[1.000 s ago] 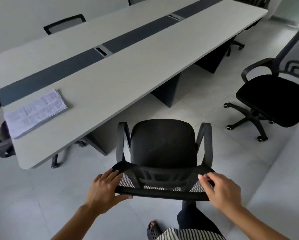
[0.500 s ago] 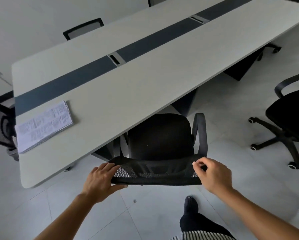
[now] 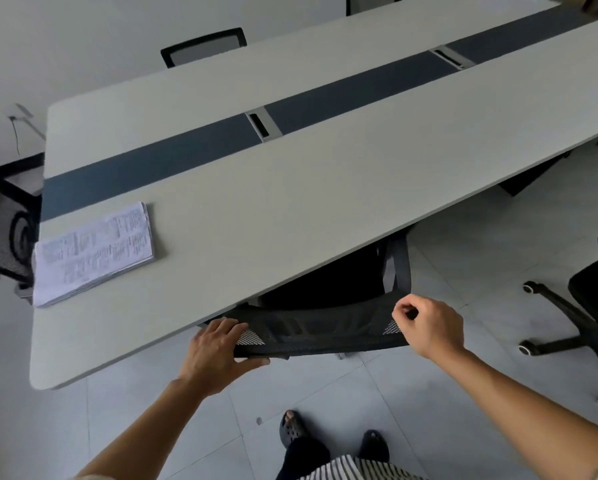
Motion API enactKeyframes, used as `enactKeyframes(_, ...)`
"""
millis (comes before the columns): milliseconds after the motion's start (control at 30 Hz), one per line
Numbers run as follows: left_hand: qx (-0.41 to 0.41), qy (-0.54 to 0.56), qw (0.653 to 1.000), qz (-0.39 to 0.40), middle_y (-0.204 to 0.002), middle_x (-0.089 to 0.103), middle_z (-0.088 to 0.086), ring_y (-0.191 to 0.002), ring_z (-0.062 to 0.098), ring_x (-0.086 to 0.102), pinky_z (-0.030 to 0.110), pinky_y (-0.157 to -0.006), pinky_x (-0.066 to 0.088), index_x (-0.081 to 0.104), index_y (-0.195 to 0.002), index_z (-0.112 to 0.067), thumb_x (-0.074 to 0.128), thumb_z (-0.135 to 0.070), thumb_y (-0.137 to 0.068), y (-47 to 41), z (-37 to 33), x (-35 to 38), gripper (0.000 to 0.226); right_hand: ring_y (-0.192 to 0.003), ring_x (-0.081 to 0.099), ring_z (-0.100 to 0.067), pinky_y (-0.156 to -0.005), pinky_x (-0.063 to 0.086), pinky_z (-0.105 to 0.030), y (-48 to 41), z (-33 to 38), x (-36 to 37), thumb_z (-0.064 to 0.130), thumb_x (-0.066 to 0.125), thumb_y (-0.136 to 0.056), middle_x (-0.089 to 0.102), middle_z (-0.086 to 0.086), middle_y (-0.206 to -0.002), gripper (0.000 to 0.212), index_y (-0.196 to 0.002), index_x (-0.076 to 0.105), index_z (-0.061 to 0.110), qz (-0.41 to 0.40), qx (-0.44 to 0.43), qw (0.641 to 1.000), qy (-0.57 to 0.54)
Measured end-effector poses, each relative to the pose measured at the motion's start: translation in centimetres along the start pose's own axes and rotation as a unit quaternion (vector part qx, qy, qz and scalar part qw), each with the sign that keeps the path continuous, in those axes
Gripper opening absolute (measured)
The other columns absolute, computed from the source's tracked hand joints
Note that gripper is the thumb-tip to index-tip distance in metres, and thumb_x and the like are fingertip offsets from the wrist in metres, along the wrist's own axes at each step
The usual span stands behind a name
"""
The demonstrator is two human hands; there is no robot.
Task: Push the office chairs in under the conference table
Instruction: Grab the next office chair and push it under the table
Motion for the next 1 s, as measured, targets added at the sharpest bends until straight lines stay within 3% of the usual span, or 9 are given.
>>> enactKeyframes(167,-0.018,0.025,0.999,-0.01,-0.108,0.069,-0.004,-0.104,0.022,0.064,0.039,-0.078,0.053,0.066,-0.112,-0.023,0.027,-0.088,-0.069,-1.2,-0.9,0.3,0.087,-0.069,0.064,-0.032,-0.057,0.038,-0.026,-4.6,0.5,-0.6,0.024,0.068,-0.077,0.061,0.006,-0.062,0.004,-0.073,0.07,0.023,-0.008,0.0,1.0,0.017)
enactKeyframes(233,-0.01,0.042,0.999,-0.006,-0.117,0.066,-0.004,-0.114,0.022,0.059,0.044,-0.093,0.048,0.061,-0.12,-0.025,0.024,-0.087,-0.071,-1.5,-1.6,0.3,0.088,-0.081,0.065,-0.037,-0.063,0.044,-0.031,-6.2,0.3,-1.1,0.024,0.068,-0.078,0.07,-0.005,-0.078,0.009,-0.085,0.072,0.021,-0.035,0.022,0.999,0.025)
enactKeyframes(300,0.003,0.076,0.997,0.017,-0.132,0.057,-0.005,-0.129,0.019,0.047,0.046,-0.112,0.03,0.052,-0.13,-0.029,0.017,-0.084,-0.075,-2.0,-1.9,0.4,0.086,-0.091,0.061,-0.04,-0.073,0.049,-0.041,-7.0,-0.1,-2.1,0.023,0.067,-0.081,0.071,-0.014,-0.095,0.022,-0.1,0.071,0.014,-0.091,0.024,0.995,0.029)
enactKeyframes(333,0.0,0.111,0.993,0.028,-0.132,0.057,-0.006,-0.128,0.015,0.046,0.043,-0.113,0.027,0.053,-0.128,-0.031,0.013,-0.082,-0.076,-2.4,-1.8,0.2,0.083,-0.091,0.059,-0.041,-0.074,0.048,-0.044,-7.1,0.1,-2.8,0.024,0.064,-0.083,0.07,-0.015,-0.098,0.025,-0.104,0.069,0.011,-0.125,-0.004,0.992,0.035)
enactKeyframes(400,-0.03,0.189,0.982,0.005,-0.096,0.069,-0.009,-0.093,0.007,0.059,0.035,-0.093,0.039,0.065,-0.091,-0.033,0.007,-0.08,-0.077,-3.3,-1.4,-1.0,0.076,-0.087,0.059,-0.038,-0.073,0.048,-0.044,-6.9,1.0,-3.6,0.031,0.057,-0.082,0.07,-0.013,-0.098,0.033,-0.103,0.068,0.007,-0.16,-0.093,0.982,0.044)
enactKeyframes(467,-0.064,0.203,0.977,-0.013,-0.06,0.051,-0.008,-0.06,0.009,0.049,0.03,-0.067,0.034,0.045,-0.058,-0.027,0.006,-0.08,-0.075,-4.0,-1.6,-1.5,0.068,-0.082,0.062,-0.034,-0.073,0.049,-0.041,-7.1,1.4,-3.0,0.036,0.053,-0.082,0.072,-0.011,-0.095,0.038,-0.1,0.069,0.007,-0.143,-0.15,0.977,0.044)
enactKeyframes(667,-0.139,0.149,0.978,-0.04,-0.083,0.056,-0.005,-0.08,0.022,0.057,0.032,-0.068,0.044,0.052,-0.08,-0.021,0.02,-0.075,-0.078,-4.6,-5.3,0.1,0.063,-0.062,0.066,-0.028,-0.066,0.041,-0.037,-11.2,1.8,-1.2,0.034,0.043,-0.087,0.068,0.001,-0.062,0.038,-0.066,0.068,0.015,-0.112,-0.209,0.967,0.089)
enactKeyframes(867,-0.189,0.164,0.962,-0.109,-0.068,0.058,-0.005,-0.064,0.023,0.059,0.029,-0.055,0.039,0.056,-0.069,-0.021,0.039,-0.058,-0.081,-5.6,-6.2,-0.8,0.042,-0.063,0.064,-0.024,-0.064,0.037,-0.034,-14.4,1.6,-0.8,0.032,0.046,-0.082,0.064,0.004,-0.062,0.028,-0.065,0.065,0.021,-0.066,-0.256,0.961,0.077)
enactKeyframes(1000,-0.238,0.15,0.954,-0.105,-0.072,0.058,-0.004,-0.069,0.024,0.058,0.029,-0.055,0.041,0.057,-0.071,-0.021,0.036,-0.055,-0.077,-5.8,-4.2,-1.0,0.041,-0.062,0.062,-0.02,-0.065,0.036,-0.032,-14.0,2.4,-0.1,0.033,0.048,-0.079,0.063,0.006,-0.061,0.025,-0.063,0.065,0.024,-0.021,-0.281,0.957,0.062)
Point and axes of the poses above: each hand's wrist, its own y-axis away from the middle knuckle, its own x-axis out of the palm, z = x × y, the point moved 8 cm from there along -y, towards the middle knuckle
